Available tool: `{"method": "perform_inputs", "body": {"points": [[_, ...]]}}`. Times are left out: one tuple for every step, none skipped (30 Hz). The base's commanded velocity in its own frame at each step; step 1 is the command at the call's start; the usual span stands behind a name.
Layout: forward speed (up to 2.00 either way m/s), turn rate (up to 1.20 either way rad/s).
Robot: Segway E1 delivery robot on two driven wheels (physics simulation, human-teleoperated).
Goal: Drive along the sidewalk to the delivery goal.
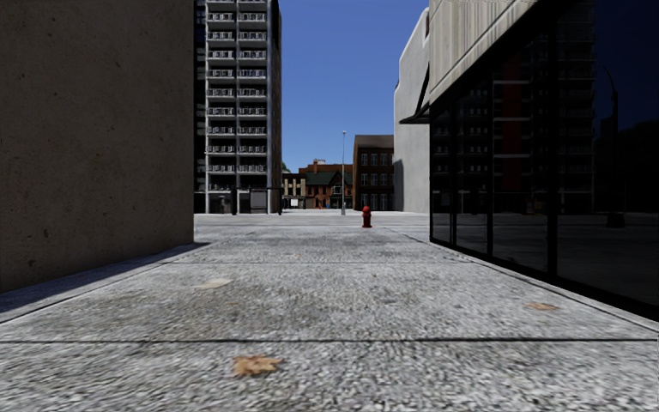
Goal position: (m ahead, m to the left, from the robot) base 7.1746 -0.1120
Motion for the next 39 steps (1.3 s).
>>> {"method": "perform_inputs", "body": {"points": [[2.0, 0.0], [2.0, 0.0], [2.0, 0.0], [2.0, 0.0], [2.0, 0.0], [2.0, 0.0], [2.0, 0.0], [2.0, 0.0], [2.0, 0.0], [2.0, 0.0], [2.0, 0.0], [2.0, 0.0], [2.0, 0.0], [2.0, 0.0], [2.0, 0.0], [2.0, 0.0], [2.0, 0.0], [2.0, 0.0], [2.0, 0.0], [2.0, 0.0], [2.0, 0.0], [2.0, 0.0], [2.0, 0.0], [2.0, 0.0], [2.0, 0.0], [2.0, 0.0], [2.0, 0.0], [2.0, 0.0], [2.0, 0.0], [2.0, 0.0], [2.0, 0.0], [2.0, 0.0], [2.0, 0.0], [2.0, 0.0], [2.0, 0.0], [2.0, 0.0], [2.0, 0.0], [2.0, 0.0], [2.0, 0.0]]}}
